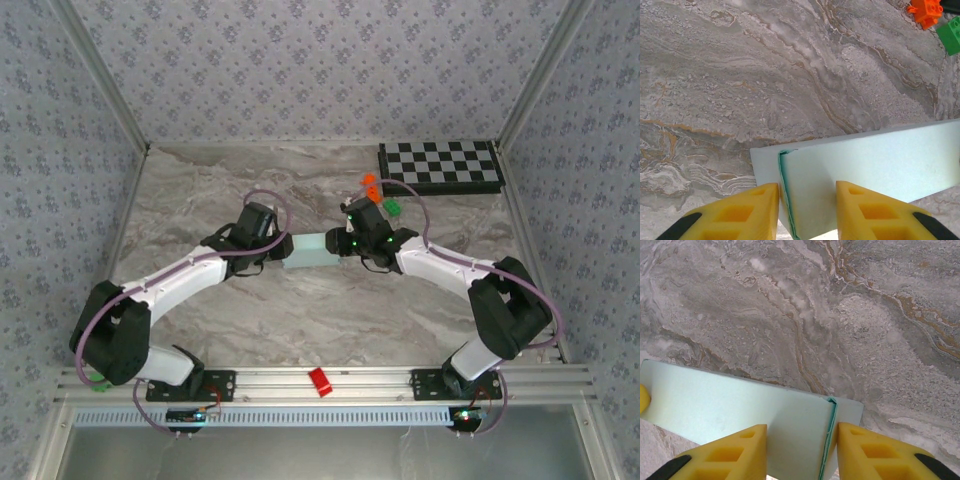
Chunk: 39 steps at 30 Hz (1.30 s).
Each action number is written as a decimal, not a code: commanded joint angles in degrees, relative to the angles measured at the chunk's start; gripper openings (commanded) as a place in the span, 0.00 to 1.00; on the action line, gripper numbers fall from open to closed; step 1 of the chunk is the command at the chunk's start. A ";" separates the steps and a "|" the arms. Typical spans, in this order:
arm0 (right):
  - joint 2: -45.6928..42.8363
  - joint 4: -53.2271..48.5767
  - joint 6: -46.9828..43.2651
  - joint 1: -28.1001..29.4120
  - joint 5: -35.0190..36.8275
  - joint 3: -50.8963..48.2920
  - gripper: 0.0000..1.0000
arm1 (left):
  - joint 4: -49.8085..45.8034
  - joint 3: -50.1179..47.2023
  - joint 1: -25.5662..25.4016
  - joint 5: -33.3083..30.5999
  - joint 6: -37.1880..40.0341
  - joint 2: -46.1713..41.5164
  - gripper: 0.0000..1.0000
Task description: Fold the paper box
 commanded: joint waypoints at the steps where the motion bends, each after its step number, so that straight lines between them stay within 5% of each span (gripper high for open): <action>1: 3.27 -9.73 -1.47 -0.81 4.67 -2.85 0.38 | -9.14 -2.82 0.04 -1.38 0.12 -0.04 0.33; 7: 1.68 -10.74 -2.41 -1.24 4.25 -0.11 0.39 | -10.03 0.54 0.04 -2.07 2.00 -1.82 0.38; 18: -4.54 -13.12 -2.59 -4.23 -1.08 5.93 0.49 | -15.65 12.88 0.03 -5.05 10.38 0.29 0.64; 26: -10.84 -14.97 -3.37 -8.45 -2.29 1.70 0.51 | -18.01 20.93 -3.03 2.36 33.08 5.44 0.94; 39: -21.45 -15.93 -2.37 -17.51 -4.46 -9.24 0.52 | -37.97 38.66 -5.73 9.84 58.21 19.95 0.99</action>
